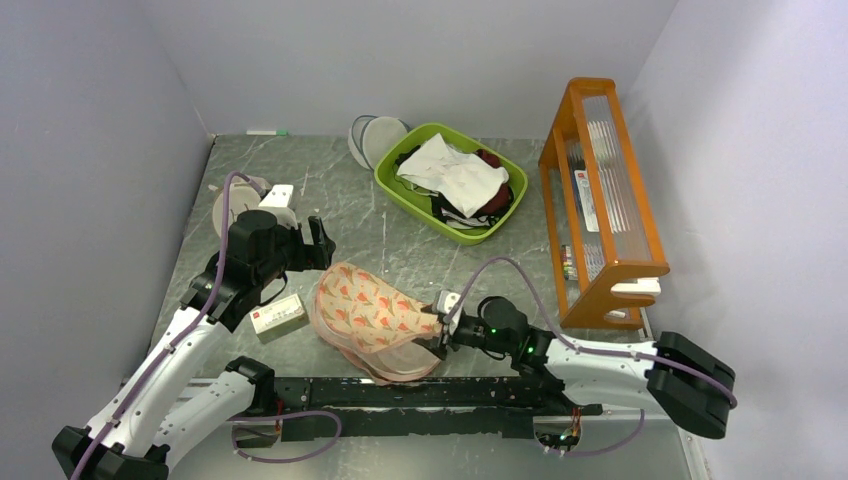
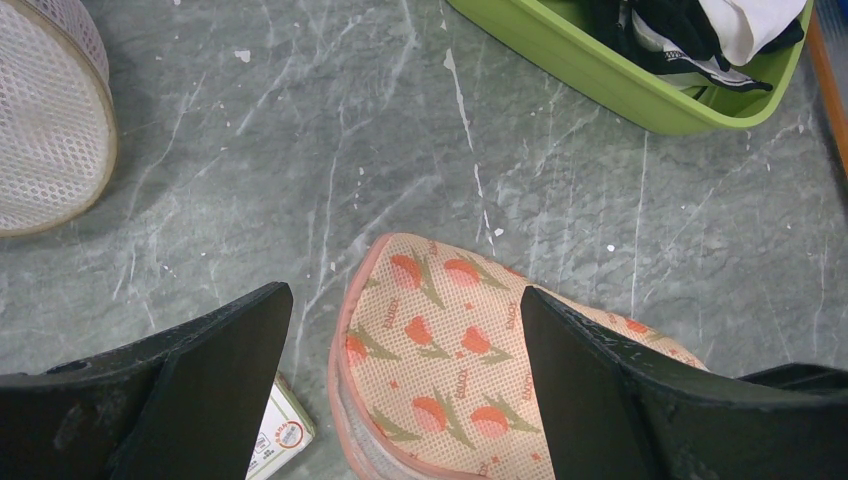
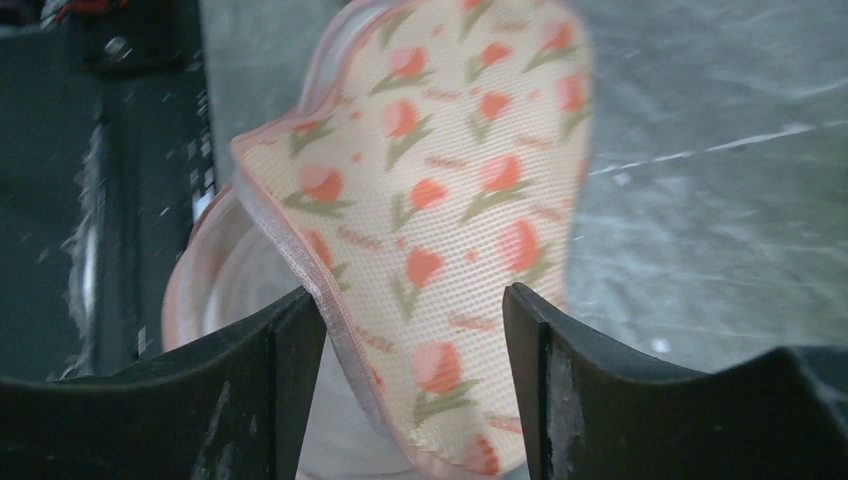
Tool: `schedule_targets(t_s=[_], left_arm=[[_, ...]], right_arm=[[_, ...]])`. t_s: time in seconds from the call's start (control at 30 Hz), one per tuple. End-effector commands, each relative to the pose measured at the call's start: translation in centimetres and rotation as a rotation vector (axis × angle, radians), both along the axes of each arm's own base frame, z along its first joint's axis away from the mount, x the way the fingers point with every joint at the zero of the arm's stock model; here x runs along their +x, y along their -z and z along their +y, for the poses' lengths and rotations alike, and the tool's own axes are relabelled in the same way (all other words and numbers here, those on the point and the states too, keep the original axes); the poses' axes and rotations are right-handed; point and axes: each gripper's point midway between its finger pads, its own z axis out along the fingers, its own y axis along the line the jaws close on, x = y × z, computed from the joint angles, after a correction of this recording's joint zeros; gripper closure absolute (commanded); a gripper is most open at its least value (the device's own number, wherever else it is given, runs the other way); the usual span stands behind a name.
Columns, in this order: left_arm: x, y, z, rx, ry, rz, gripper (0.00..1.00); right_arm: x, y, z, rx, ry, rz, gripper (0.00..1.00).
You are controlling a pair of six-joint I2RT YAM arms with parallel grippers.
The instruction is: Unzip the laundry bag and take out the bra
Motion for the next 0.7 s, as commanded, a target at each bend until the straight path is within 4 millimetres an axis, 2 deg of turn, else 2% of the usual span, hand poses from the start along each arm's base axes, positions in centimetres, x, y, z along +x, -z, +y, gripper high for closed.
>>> schedule_targets(t_s=[0.0, 0.17, 0.33, 0.53, 0.67], left_arm=[[0.3, -0.7, -0.3, -0.015, 0.020, -0.032, 0.04], [0.3, -0.6, -0.4, -0.013, 0.024, -0.024, 0.04], [0.1, -0.7, -0.4, -0.021, 0.027, -0.024, 0.04], [-0.1, -1.6, -0.5, -0.040, 0.028, -0.025, 0.04], [-0.3, -2.6, -0.8, -0.075, 0.021, -0.025, 0.03]], right_arm=[[3.9, -3.2, -1.4, 0.087, 0.229, -0.052, 0.30], [5.6, -4.2, -2.1, 0.046, 0.265, -0.087, 0.09], [5.8, -5.1, -2.5, 0.054, 0.244, -0.065, 0.00], [2.7, -5.1, -1.6, 0.023, 0.067, -0.032, 0.00], [-1.0, -6.2, 0.0, 0.066, -0.108, 0.072, 0.00]])
